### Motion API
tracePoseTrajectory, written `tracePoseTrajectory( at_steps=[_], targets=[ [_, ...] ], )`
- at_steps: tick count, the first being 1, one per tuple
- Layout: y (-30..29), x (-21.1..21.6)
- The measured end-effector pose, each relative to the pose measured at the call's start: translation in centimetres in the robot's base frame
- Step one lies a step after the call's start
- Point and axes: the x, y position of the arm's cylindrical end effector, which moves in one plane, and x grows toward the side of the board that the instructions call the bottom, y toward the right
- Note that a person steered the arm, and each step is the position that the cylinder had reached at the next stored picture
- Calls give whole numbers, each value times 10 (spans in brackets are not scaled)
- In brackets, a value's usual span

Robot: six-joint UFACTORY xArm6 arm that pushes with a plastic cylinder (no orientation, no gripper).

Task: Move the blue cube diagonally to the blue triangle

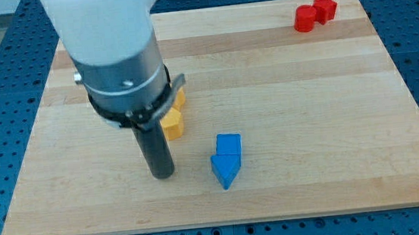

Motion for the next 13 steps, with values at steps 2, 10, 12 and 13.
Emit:
tracePoseTrajectory(
  at_steps=[2,10,12,13],
  targets=[
    [81,6],
    [125,-50],
    [108,-51],
    [106,-58]
  ],
)
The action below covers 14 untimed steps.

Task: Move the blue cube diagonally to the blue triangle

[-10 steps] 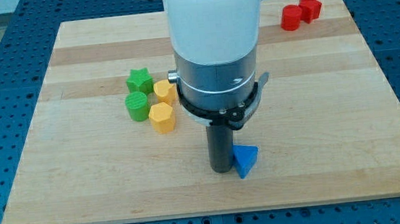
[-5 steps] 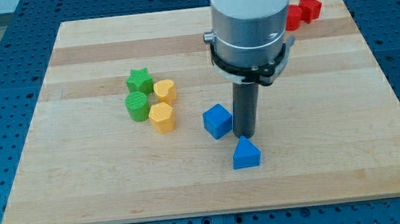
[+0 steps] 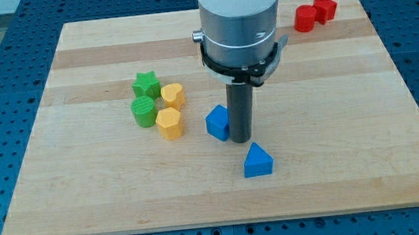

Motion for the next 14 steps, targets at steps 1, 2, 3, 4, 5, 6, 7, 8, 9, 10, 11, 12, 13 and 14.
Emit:
tracePoseTrajectory(
  at_steps=[1,2,3,4,5,6,7,8,9,10,11,12,13,14],
  targets=[
    [-1,-12],
    [-3,-15],
    [-3,-15],
    [-3,-10],
    [-3,2],
    [-3,4],
    [-3,2],
    [-7,-3],
    [-13,-7],
    [-15,-12],
    [-16,-15],
    [-16,-15],
    [-16,-17],
    [-17,-22]
  ],
)
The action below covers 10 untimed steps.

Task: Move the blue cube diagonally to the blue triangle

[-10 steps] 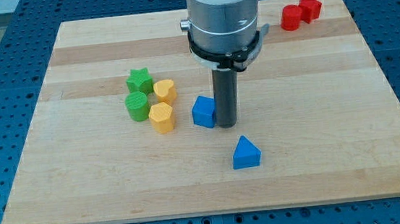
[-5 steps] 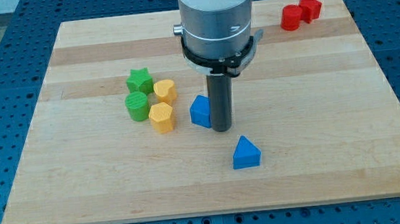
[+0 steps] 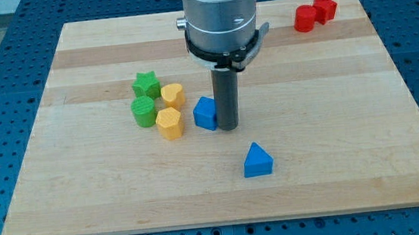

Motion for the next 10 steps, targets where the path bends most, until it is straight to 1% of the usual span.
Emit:
tracePoseTrajectory(
  at_steps=[10],
  targets=[
    [-3,-18]
  ],
)
